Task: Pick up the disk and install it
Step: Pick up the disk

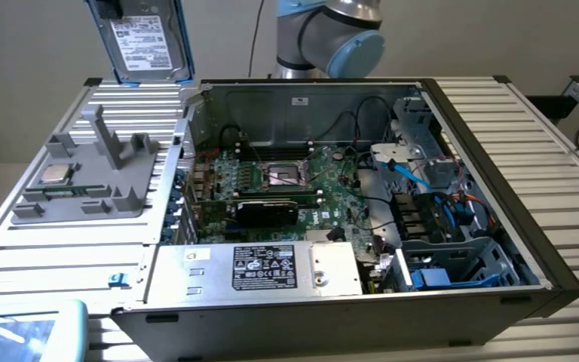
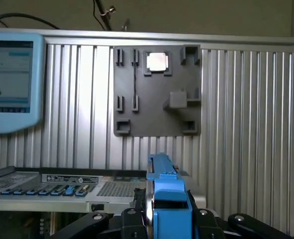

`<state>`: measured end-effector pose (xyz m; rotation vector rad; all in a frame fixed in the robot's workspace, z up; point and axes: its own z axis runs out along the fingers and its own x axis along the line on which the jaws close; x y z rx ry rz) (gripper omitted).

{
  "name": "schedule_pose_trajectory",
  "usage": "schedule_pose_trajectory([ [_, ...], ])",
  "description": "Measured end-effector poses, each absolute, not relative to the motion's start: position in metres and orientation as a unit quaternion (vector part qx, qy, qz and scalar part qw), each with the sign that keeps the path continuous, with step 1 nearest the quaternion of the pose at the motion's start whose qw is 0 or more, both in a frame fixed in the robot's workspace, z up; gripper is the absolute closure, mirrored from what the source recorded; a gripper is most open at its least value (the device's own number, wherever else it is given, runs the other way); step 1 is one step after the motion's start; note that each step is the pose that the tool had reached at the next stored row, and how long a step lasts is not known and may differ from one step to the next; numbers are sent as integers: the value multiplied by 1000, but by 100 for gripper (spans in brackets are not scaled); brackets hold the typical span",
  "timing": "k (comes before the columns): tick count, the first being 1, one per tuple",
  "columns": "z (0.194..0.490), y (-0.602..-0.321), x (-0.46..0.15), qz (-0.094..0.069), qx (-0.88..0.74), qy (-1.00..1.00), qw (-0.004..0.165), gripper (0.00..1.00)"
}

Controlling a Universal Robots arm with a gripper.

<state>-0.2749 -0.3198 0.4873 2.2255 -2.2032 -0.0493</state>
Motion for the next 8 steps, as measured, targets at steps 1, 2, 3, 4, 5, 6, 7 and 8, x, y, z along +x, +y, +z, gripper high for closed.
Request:
schedule_pose_trajectory([
  [1,488,-322,-271,-16,711,-703,5,63],
  [2,488,-324,-267,-16,710,-704,5,63],
  [3,488,-326,-263,-16,711,-703,5,63],
  [4,488,-327,-259,-16,711,-703,5,63],
  [5,488,-329,-255,-16,711,-703,5,63],
  [6,488,-330,-250,-16,711,-703,5,63],
  [7,488,-332,-246,-16,711,-703,5,63],
  [8,489,-333,-242,-16,711,-703,5,63],
])
